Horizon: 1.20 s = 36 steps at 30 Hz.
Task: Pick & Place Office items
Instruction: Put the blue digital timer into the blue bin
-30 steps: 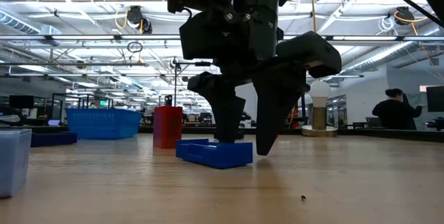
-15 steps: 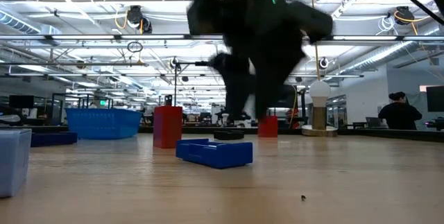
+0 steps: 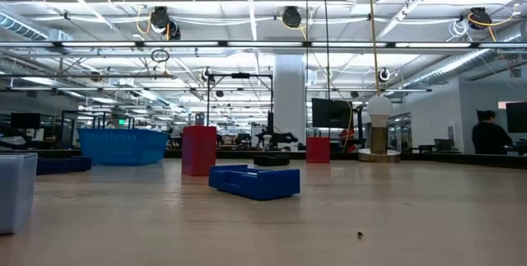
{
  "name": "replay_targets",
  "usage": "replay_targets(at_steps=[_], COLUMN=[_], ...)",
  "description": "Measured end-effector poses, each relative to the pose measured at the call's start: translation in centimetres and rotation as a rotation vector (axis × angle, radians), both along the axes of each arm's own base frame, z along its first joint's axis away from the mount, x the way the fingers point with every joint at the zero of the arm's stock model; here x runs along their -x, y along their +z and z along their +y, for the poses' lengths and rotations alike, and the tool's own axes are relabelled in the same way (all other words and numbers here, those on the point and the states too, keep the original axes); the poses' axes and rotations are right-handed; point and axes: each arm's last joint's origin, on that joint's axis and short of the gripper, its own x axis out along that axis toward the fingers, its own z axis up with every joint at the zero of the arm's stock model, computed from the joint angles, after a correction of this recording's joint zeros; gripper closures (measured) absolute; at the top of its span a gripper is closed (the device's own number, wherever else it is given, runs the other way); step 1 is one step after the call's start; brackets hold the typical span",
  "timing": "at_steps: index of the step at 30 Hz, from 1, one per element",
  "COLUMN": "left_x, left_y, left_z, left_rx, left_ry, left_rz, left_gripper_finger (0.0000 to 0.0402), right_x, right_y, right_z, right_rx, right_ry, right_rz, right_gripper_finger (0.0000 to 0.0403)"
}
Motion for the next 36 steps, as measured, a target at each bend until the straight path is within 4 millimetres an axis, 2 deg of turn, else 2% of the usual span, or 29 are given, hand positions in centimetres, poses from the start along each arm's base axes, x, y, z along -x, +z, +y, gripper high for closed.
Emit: replay_targets(at_steps=[4,8,15,19,23,29,33,36], left_x=[-0.8,-1.9,-2.5,-2.9,-4.6,-7.0,-9.6,-10.7], left_y=[-0.2,0.2,1.1,1.0,-0.5,-3.2,-7.0,-10.1], left_z=[-0.6,-1.3,-1.7,-2.0,-2.5,-2.7,-2.3,-1.6], left_rx=[-0.095,-0.242,-0.356,-0.357,-0.382,-0.343,-0.268,-0.208], left_ry=[-0.082,-0.173,-0.286,-0.357,-0.39,-0.476,-0.57,-0.596], left_rz=[0.017,-0.022,-0.101,-0.112,-0.102,-0.211,-0.255,-0.186], left_gripper_finger=[0.0172,0.0172,0.0172,0.0172,0.0172,0.0172,0.0172,0.0172], right_x=[2.0,3.6,5.8,7.8,11.5,18.0,21.7,23.6], right_y=[4.9,8.0,10.1,10.9,10.1,6.6,4.6,3.5], right_z=[-1.2,-2.2,-3.2,-3.4,-4.0,-4.9,-5.3,-5.6], right_rx=[-0.024,-0.03,-0.022,-0.033,-0.048,-0.134,-0.219,-0.258], right_ry=[-0.053,-0.087,-0.101,-0.101,-0.191,-0.259,-0.273,-0.325], right_rz=[-0.252,-0.421,-0.506,-0.65,-0.824,-1.009,-1.093,-1.115], right_gripper_finger=[0.0161,0.0161,0.0161,0.0161,0.0161,0.0161,0.0161,0.0161])
